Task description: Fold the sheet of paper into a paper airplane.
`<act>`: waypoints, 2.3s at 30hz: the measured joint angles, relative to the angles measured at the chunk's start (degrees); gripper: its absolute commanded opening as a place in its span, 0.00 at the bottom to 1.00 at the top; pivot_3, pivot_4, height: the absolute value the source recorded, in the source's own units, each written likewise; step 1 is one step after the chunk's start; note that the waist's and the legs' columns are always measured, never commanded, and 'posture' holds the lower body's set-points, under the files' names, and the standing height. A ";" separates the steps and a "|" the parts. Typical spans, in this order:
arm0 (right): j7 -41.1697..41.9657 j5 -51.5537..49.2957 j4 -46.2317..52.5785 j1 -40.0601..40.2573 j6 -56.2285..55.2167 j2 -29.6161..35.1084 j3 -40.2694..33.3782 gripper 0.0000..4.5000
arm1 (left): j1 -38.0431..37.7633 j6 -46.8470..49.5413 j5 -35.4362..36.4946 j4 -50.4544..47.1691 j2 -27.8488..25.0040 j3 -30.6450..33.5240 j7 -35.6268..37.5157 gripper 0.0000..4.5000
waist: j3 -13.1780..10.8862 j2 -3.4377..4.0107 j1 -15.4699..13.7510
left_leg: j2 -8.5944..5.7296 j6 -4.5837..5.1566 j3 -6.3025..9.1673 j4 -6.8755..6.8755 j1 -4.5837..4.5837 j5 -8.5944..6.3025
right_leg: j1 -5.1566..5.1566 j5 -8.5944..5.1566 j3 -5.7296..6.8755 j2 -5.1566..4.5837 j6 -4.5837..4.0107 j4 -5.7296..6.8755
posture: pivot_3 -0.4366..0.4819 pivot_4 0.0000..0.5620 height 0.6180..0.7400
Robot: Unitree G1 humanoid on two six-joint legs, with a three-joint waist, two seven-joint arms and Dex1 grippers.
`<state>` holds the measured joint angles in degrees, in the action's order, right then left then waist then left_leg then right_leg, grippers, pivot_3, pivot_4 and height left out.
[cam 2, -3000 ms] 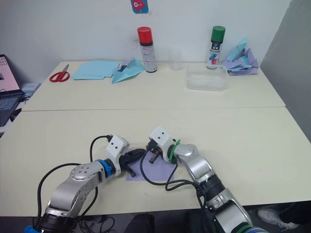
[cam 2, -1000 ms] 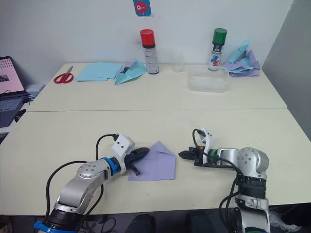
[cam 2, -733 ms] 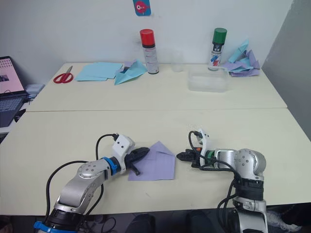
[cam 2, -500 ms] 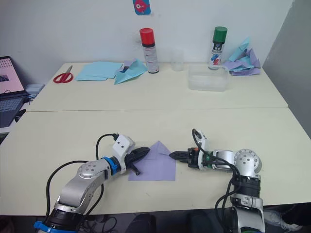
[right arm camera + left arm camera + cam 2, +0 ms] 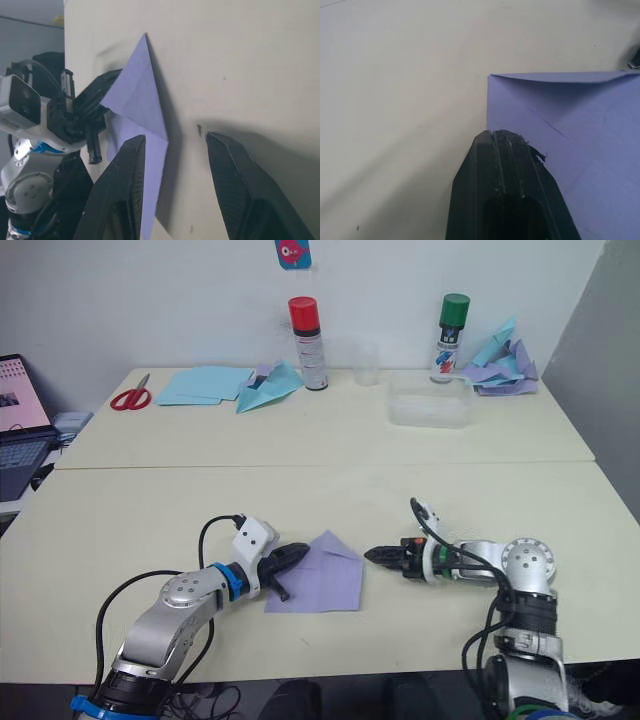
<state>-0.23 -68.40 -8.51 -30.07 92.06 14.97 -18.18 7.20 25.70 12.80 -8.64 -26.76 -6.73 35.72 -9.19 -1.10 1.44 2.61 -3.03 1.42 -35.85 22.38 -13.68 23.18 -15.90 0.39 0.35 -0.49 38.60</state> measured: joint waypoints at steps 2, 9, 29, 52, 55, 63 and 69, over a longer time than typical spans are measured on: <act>-0.62 -0.79 -0.35 0.00 -0.01 0.14 0.29 0.44 | 0.02 0.00 0.00 0.03 0.00 0.01 -0.03 0.00 | 0.00 0.00 0.00 | 0.01 0.00 0.00 0.00 0.00 0.00 | 0.00 0.00 0.00 0.00 0.00 0.00 | 0.48 0.27 1.00; -4.22 -0.81 -1.84 -0.71 -0.03 -6.85 -0.33 0.44 | 0.30 -0.02 -0.01 0.26 0.11 -0.05 -0.04 0.00 | 0.00 0.01 0.03 | 0.04 0.00 0.04 -0.01 0.03 0.00 | 0.02 0.01 0.03 0.03 0.01 0.00 | 0.48 0.27 1.00; -7.63 -0.70 -5.06 -3.33 0.02 -10.78 -5.33 0.44 | 0.02 -0.77 -0.03 0.32 0.11 -0.06 -0.09 0.00 | -0.04 0.07 0.04 | 0.04 0.00 0.03 0.00 0.10 0.00 | 0.06 0.01 0.01 0.04 0.01 -0.03 | 0.48 0.27 1.00; -8.66 -1.76 -5.01 -3.56 0.03 -11.48 -5.21 0.01 | 0.00 -1.10 -0.09 0.52 0.08 -0.13 -0.14 0.00 | -0.03 0.08 0.07 | 0.04 0.00 0.04 0.00 0.11 0.00 | 0.05 0.02 0.00 0.05 0.03 -0.05 | 0.48 0.27 1.00; -8.68 -1.99 -4.72 -3.53 0.02 -11.37 -4.60 0.01 | -0.09 -1.11 -0.09 0.44 0.08 -0.12 -0.14 0.00 | -0.04 0.08 0.07 | 0.04 0.00 0.04 0.00 0.11 0.00 | 0.05 0.02 0.00 0.05 0.03 -0.05 | 0.48 0.27 1.00; -9.21 -2.64 -3.47 -5.75 0.02 -14.06 -3.22 0.01 | 0.19 -1.13 -0.08 0.67 0.08 -0.10 0.17 0.00 | -0.06 0.12 0.07 | 0.04 0.00 0.06 0.00 0.13 0.00 | 0.07 0.02 0.02 0.05 0.03 -0.05 | 0.48 0.27 1.00; -9.89 -2.27 -3.48 -7.09 -0.03 -16.75 -3.12 0.01 | 1.09 -1.03 -0.05 0.78 0.09 -0.19 1.81 0.00 | -0.07 0.13 -0.05 | 0.01 0.01 0.08 -0.02 0.28 0.00 | 0.08 0.03 0.01 0.05 0.05 -0.18 | 0.48 0.27 1.00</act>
<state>-10.13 -70.67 -11.99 -37.16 92.03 -1.78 -21.30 8.29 24.66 12.75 -7.86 -26.66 -6.92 37.54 -9.26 -0.96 1.40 2.62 -3.03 1.50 -35.87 22.65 -13.68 23.26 -15.87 0.40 0.40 -0.44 38.43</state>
